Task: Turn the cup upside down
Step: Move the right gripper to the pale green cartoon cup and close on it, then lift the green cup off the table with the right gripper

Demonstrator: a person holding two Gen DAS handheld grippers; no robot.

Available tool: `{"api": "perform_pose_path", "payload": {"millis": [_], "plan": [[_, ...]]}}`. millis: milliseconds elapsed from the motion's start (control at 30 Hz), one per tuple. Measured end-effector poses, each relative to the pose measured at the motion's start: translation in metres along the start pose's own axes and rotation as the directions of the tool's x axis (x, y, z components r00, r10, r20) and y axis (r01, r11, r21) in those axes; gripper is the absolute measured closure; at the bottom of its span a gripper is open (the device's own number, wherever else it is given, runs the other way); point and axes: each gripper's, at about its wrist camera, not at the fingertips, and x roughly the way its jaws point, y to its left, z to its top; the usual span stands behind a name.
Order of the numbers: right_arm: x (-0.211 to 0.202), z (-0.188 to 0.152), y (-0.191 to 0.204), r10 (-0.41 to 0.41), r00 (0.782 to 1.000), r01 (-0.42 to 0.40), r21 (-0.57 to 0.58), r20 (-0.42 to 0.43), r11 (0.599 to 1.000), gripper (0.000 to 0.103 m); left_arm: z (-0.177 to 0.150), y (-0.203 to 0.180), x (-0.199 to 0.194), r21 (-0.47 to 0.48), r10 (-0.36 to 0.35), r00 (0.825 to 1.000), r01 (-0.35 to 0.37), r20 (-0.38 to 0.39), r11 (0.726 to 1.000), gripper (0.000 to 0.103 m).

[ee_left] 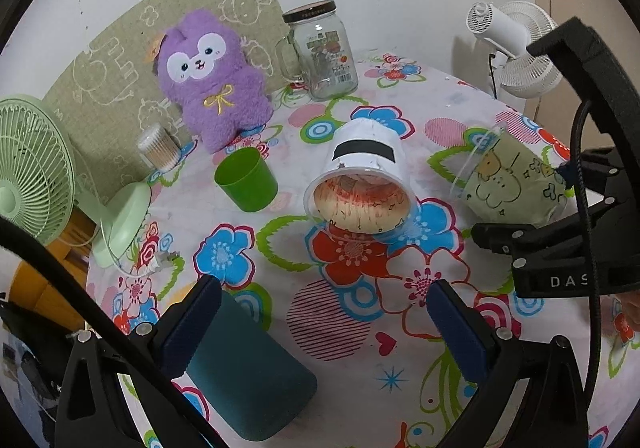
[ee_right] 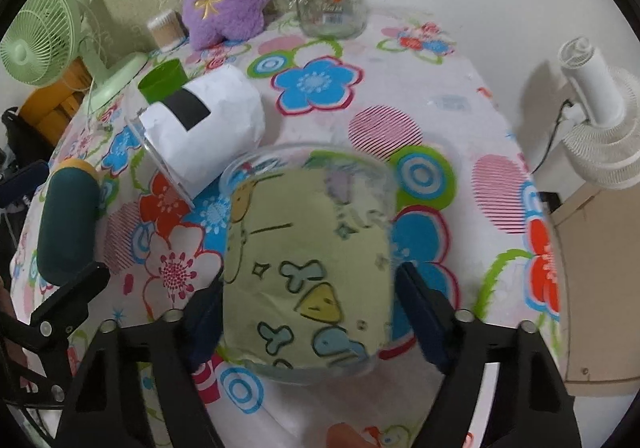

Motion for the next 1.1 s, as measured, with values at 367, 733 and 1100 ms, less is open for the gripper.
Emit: {"api": "perform_pose_path", "payload": {"millis": [367, 733, 1100], "plan": [[-0.029, -0.004, 0.014, 0.017, 0.997, -0.016, -0.014, 0.070, 1.000, 0.042, -0.007, 0.013, -0.025, -0.042, -0.014, 1.000, 0.015, 0.024, 0.999, 0.000], [-0.123, -0.046, 0.084, 0.074, 0.980, -0.039, -0.186, 0.186, 0.982, 0.042, -0.054, 0.018, -0.099, -0.054, -0.024, 0.996, 0.029, 0.085, 0.998, 0.000], [-0.152, -0.113, 0.137, 0.099, 0.982, -0.051, -0.277, 0.162, 0.960, 0.042, -0.134, 0.031, -0.144, -0.159, 0.015, 0.997, -0.002, 0.081, 0.987, 0.000]]}}
